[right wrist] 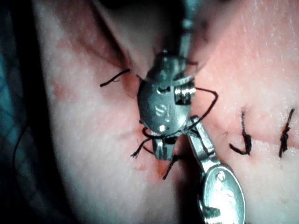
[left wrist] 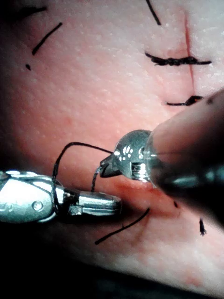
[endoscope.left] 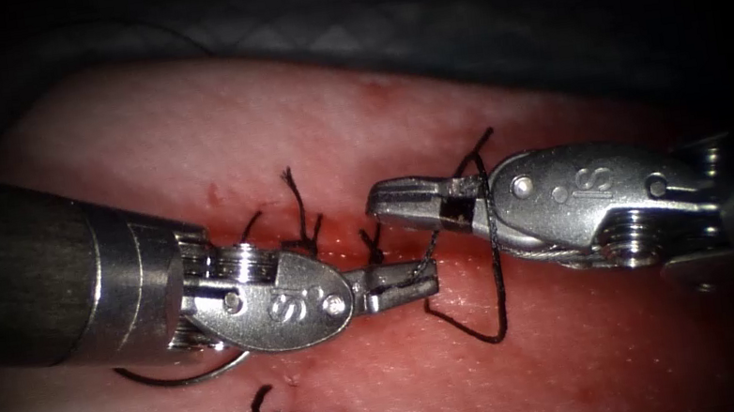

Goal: Wound Closure
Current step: Wrap suture counter-clockwise around right driver

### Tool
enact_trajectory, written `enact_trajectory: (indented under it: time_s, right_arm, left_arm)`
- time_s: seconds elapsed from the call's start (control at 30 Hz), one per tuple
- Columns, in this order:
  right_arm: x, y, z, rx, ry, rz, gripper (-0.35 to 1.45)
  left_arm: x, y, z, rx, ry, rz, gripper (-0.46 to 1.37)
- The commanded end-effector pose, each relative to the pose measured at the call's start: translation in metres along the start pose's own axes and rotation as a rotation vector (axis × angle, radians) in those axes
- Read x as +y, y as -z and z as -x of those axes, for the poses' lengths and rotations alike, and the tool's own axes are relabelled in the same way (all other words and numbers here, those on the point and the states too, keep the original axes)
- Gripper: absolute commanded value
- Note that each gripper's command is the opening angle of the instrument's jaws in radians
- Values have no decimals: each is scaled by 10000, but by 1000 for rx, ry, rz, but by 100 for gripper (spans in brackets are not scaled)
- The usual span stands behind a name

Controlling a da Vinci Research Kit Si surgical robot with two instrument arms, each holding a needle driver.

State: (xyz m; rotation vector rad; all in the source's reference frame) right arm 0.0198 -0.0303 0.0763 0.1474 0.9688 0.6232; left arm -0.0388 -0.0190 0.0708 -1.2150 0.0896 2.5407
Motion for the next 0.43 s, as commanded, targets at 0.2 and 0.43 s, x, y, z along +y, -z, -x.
enact_trajectory:
  time_s: [0.2, 0.43]
  right_arm:
    - [-1, -2, 5, -10, 0, 7, -35]
    - [-1, -2, 4, -10, 6, 7, -35]
  left_arm:
    - [-2, 10, -3, 1, -9, 14, -35]
    - [-3, 11, -3, 1, -8, 15, -35]
